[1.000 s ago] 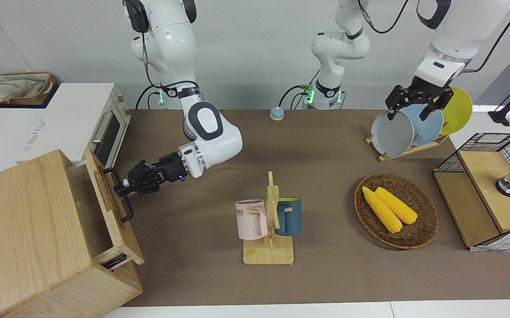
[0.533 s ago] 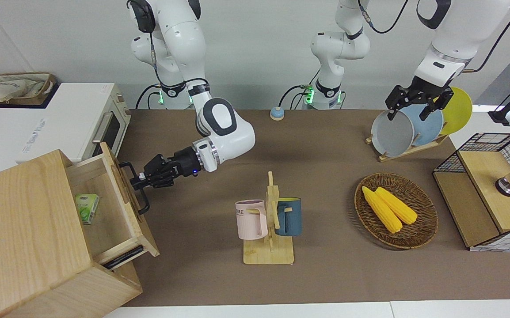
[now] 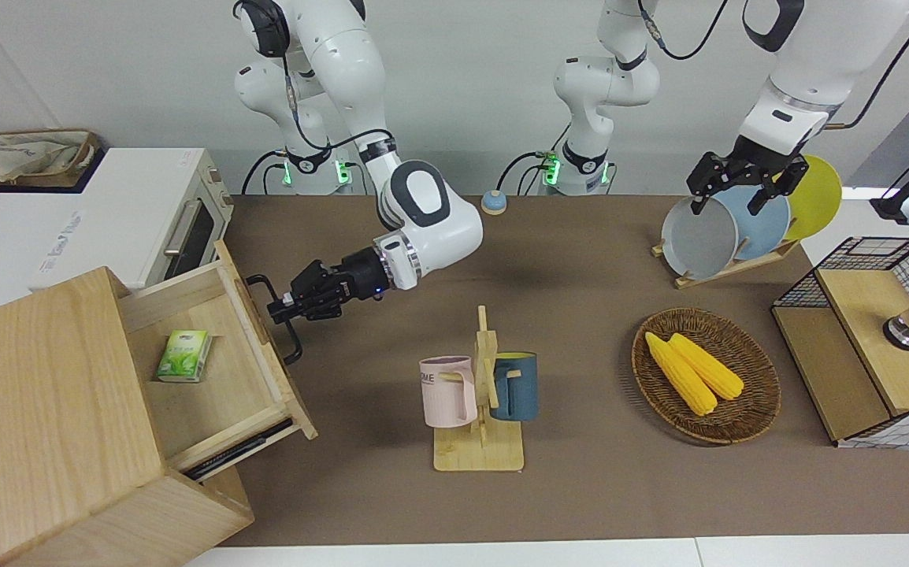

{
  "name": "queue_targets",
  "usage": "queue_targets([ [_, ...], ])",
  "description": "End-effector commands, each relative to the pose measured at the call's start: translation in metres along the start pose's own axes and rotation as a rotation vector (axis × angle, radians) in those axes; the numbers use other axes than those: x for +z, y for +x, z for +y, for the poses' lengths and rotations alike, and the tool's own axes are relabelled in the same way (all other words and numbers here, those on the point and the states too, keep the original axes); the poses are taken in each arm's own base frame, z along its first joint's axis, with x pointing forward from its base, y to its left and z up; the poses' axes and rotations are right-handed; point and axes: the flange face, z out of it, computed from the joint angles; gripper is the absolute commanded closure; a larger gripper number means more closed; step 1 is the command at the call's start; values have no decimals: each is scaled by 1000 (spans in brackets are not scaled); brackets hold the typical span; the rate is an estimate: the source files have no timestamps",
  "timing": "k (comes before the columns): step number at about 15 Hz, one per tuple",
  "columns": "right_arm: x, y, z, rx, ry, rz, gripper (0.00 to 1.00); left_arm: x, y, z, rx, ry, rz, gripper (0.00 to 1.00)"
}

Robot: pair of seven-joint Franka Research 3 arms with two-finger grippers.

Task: Slide drawer open with right arm
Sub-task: 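Pull the handle toward the robot with the right gripper, sliding the drawer out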

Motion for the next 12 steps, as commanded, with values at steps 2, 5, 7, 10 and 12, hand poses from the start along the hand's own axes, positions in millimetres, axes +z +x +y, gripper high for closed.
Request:
queue_targets([
  [2,-43,9,15,15,19,39,1000,-2,4,0,7,17,8,5],
  [5,-58,10,24,36,35,35,1000,-2,4,0,7,17,8,5],
  [7,-68,8,26,35,29,35,1000,-2,4,0,7,18,8,2],
  [10,-85,8,31,47,53,33,1000,-2,4,0,7,17,8,5],
  [12,-95,6,35,54,54,29,1000,-2,4,0,7,17,8,5],
])
